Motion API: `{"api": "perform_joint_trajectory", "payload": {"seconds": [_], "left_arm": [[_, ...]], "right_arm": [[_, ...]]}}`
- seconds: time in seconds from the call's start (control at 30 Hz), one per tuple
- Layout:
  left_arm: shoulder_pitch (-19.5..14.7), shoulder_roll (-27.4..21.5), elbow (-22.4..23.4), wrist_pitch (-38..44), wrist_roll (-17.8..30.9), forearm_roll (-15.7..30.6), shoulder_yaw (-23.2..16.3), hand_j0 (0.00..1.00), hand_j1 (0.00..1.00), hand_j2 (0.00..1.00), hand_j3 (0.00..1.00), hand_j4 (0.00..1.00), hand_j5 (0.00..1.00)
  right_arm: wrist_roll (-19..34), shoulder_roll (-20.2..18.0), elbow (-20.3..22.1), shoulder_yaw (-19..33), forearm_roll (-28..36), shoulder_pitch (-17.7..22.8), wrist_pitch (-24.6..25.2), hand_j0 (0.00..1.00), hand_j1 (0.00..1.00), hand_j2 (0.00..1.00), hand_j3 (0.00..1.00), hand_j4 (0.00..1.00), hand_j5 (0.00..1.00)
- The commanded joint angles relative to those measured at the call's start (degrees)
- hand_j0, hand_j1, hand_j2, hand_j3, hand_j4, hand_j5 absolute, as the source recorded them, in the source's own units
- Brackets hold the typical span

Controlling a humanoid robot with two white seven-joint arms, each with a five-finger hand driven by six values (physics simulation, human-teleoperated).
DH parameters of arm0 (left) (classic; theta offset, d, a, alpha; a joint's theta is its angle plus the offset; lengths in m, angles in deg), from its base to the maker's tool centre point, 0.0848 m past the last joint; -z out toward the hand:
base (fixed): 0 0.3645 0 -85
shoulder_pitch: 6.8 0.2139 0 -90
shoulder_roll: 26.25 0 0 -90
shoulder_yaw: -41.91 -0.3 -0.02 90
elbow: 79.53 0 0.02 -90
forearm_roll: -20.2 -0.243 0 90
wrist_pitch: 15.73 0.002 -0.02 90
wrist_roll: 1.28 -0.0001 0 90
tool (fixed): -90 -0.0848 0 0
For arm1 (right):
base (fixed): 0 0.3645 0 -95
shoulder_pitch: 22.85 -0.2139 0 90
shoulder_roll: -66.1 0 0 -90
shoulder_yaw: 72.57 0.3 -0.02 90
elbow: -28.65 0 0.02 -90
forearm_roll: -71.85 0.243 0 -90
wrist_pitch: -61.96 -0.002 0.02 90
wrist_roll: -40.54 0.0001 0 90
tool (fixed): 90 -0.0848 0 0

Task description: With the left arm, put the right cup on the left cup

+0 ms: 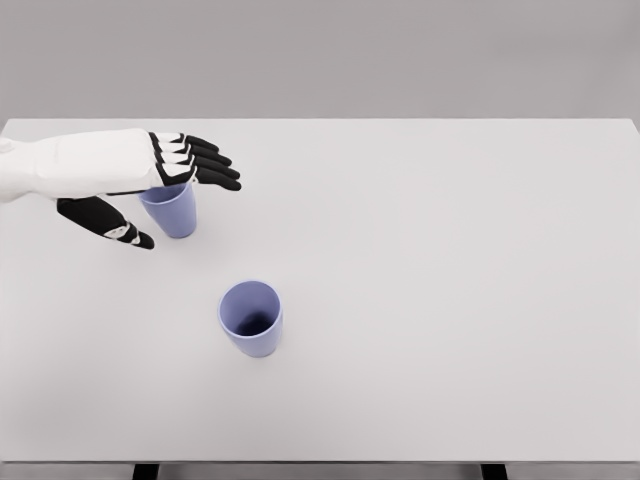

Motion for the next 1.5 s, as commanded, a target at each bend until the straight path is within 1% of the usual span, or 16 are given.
{"api": "perform_joint_trajectory", "payload": {"seconds": [0.0, 0.03, 0.17, 0.23, 0.33, 0.47, 0.5, 0.67, 0.77, 0.83, 0.9, 0.97, 1.0, 1.07, 1.27, 1.47], "left_arm": [[0.0, 0.0, -0.03, 0.16, -0.03, 0.45, -0.1, 1.0, 1.0, 1.0, 1.0, 1.0, 1.0], [0.0, 0.0, -0.03, 0.16, -0.03, 0.36, -1.07, 1.0, 1.0, 1.0, 1.0, 1.0, 1.0], [0.0, 1.22, -0.03, 0.16, -0.03, 0.36, -1.33, 1.0, 1.0, 1.0, 1.0, 1.0, 1.0], [-0.17, 2.11, -0.03, 0.16, -0.03, -1.39, -5.72, 1.0, 1.0, 1.0, 1.0, 1.0, 1.0], [-0.26, 3.6, -0.03, 0.16, -0.03, -3.15, -6.08, 1.0, 1.0, 1.0, 1.0, 1.0, 1.0], [0.0, 2.9, -0.03, 0.16, -0.03, -3.15, -7.22, 1.0, 1.0, 1.0, 1.0, 1.0, 1.0], [0.0, 1.23, -0.03, 0.16, -0.03, -3.24, -7.4, 1.0, 1.0, 1.0, 1.0, 1.0, 1.0], [0.44, 0.7, -0.03, 0.16, -0.03, -3.33, -7.31, 1.0, 1.0, 1.0, 1.0, 1.0, 1.0], [-1.41, -2.9, 0.06, 0.16, -0.03, -2.89, -7.4, 1.0, 1.0, 1.0, 1.0, 1.0, 1.0], [-2.37, -3.61, -0.03, 0.16, -3.47, -2.98, -8.98, 1.0, 1.0, 1.0, 1.0, 1.0, 1.0], [-2.64, -3.26, -0.03, 0.16, -3.47, -2.98, -11.62, 1.0, 1.0, 1.0, 1.0, 1.0, 1.0], [-3.16, -1.41, -0.03, 0.16, -3.39, -3.07, -12.49, 1.0, 1.0, 1.0, 1.0, 1.0, 1.0], [-4.13, 0.78, -0.03, 0.16, -3.47, -3.33, -14.86, 1.0, 1.0, 1.0, 1.0, 1.0, 1.0], [-5.97, 1.58, -0.03, 0.16, -3.74, -4.82, -19.35, 1.0, 1.0, 1.0, 1.0, 1.0, 1.0], [-5.98, 2.81, -0.03, 0.16, -4.09, -11.5, -20.23, 1.0, 1.0, 1.0, 1.0, 1.0, 1.0], [-5.98, 4.48, -0.03, 0.16, -4.09, -11.68, -20.23, 1.0, 1.0, 1.0, 1.0, 1.0, 1.0]], "right_arm": [[0.09, 0.0, -0.17, -0.19, 0.0, 0.09, 0.07, 1.0, 1.0, 1.0, 1.0, 1.0, 1.0], [-0.09, 0.0, -0.34, -0.01, 0.17, 0.44, 0.07, 1.0, 1.0, 1.0, 1.0, 1.0, 1.0], [0.0, 0.0, -0.17, -0.1, 0.09, 0.26, 0.07, 1.0, 1.0, 1.0, 1.0, 1.0, 1.0], [0.0, 0.0, -0.34, 0.16, 0.09, 0.26, 0.07, 1.0, 1.0, 1.0, 1.0, 1.0, 1.0], [0.0, 0.0, -0.26, -0.01, 0.09, 0.26, 0.07, 1.0, 1.0, 1.0, 1.0, 1.0, 1.0], [0.0, 0.0, -0.26, 0.16, 0.09, 0.26, 0.07, 1.0, 1.0, 1.0, 1.0, 1.0, 1.0], [0.0, 0.0, -0.26, -0.01, 0.09, 0.26, 0.07, 1.0, 1.0, 1.0, 1.0, 1.0, 1.0], [0.0, 0.0, -0.26, -0.1, 0.09, 0.26, 0.07, 1.0, 1.0, 1.0, 1.0, 1.0, 1.0], [0.0, 0.0, -0.26, -0.01, 0.09, 0.26, 0.07, 1.0, 1.0, 1.0, 1.0, 1.0, 1.0], [0.0, 0.0, -0.26, -0.01, 0.09, 0.26, 0.07, 1.0, 1.0, 1.0, 1.0, 1.0, 1.0], [0.0, 0.0, -0.26, -0.01, 0.09, 0.26, 0.07, 1.0, 1.0, 1.0, 1.0, 1.0, 1.0], [0.0, 0.0, -0.26, -0.01, 0.09, 0.26, 0.07, 1.0, 1.0, 1.0, 1.0, 1.0, 1.0], [0.0, 0.0, -0.26, -0.01, 0.09, 0.26, 0.07, 1.0, 1.0, 1.0, 1.0, 1.0, 1.0], [0.0, 0.0, -0.26, -0.01, 0.09, 0.26, 0.07, 1.0, 1.0, 1.0, 1.0, 1.0, 1.0], [0.0, 0.0, -0.26, -0.01, 0.09, 0.26, 0.07, 1.0, 1.0, 1.0, 1.0, 1.0, 1.0], [0.0, 0.0, -0.26, -0.01, 0.09, 0.26, 0.07, 1.0, 1.0, 1.0, 1.0, 1.0, 1.0]]}}
